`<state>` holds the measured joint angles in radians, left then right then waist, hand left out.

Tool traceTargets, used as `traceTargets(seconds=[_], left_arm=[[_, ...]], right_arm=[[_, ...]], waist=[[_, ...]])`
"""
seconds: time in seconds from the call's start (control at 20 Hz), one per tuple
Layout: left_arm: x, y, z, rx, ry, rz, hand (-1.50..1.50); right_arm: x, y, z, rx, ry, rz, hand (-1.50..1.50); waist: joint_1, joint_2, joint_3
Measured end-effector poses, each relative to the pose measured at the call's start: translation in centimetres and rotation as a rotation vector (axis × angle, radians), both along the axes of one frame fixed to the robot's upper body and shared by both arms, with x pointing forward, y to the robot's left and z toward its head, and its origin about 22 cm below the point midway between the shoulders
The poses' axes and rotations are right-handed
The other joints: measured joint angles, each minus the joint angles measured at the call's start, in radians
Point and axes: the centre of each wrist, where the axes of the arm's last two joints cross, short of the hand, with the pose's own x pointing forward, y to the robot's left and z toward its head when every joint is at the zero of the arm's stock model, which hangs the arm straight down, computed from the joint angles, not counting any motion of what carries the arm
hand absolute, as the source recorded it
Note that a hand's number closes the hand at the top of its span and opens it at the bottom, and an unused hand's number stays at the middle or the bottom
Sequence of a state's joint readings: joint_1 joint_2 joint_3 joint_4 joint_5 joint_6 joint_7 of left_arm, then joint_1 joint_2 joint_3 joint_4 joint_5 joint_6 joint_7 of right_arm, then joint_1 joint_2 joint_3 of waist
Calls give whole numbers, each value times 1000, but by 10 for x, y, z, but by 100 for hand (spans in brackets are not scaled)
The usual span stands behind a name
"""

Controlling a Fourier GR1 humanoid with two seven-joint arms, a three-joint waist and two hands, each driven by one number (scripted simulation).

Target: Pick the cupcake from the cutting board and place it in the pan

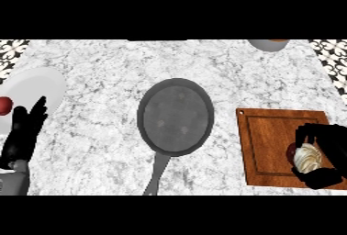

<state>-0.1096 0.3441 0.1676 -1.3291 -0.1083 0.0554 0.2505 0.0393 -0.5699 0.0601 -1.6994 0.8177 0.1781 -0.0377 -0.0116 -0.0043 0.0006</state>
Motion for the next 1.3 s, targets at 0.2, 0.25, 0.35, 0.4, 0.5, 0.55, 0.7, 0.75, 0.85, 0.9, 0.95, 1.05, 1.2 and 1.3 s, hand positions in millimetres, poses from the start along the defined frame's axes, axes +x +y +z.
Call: traceTargets(seconds=[0.2,0.25,0.35,0.4,0.5,0.55,0.7,0.75,0.85,0.9,0.95,1.05,1.2,1.3], left_arm=[[2,1,3,-3,0,-2,0],[3,0,2,-6,0,-5,0],[3,-3,0,-4,-3,-8,0],[6,-5,1,-2,-7,-4,0],[6,-2,3,-5,-6,-10,0],[4,-3,2,-3,-9,-13,0],[5,-1,3,-6,-6,-18,0],[5,-5,0,-6,-5,-21,0],[4,0,-2,-1,-6,-20,0],[4,-1,0,-2,-6,-22,0],[6,-2,0,-3,-9,-22,0],[6,-4,3,1,-10,-24,0],[5,-4,3,0,-11,-20,0],[9,-7,2,3,-14,-21,0]], right_arm=[[-1,14,21,124,-193,83,150],[-1,16,28,143,-224,101,150],[0,22,40,181,-261,122,150],[-1,27,43,202,-272,130,150],[-5,43,45,235,-288,142,150],[-3,54,50,250,-292,143,150],[13,82,53,301,-291,143,150],[19,90,52,315,-285,141,150],[34,107,56,353,-280,136,150],[39,116,60,373,-275,132,150],[46,122,60,390,-264,125,150],[59,138,57,427,-243,121,150],[79,164,51,465,-208,109,150],[91,180,40,479,-184,104,150]], waist=[[-1,0,0],[0,0,0],[3,1,-1],[4,2,-1],[7,2,-1],[9,2,-1],[16,4,-1],[17,4,-1],[20,5,-1],[21,5,-1],[21,5,-1],[23,5,-1],[25,6,-1],[25,7,-1]])
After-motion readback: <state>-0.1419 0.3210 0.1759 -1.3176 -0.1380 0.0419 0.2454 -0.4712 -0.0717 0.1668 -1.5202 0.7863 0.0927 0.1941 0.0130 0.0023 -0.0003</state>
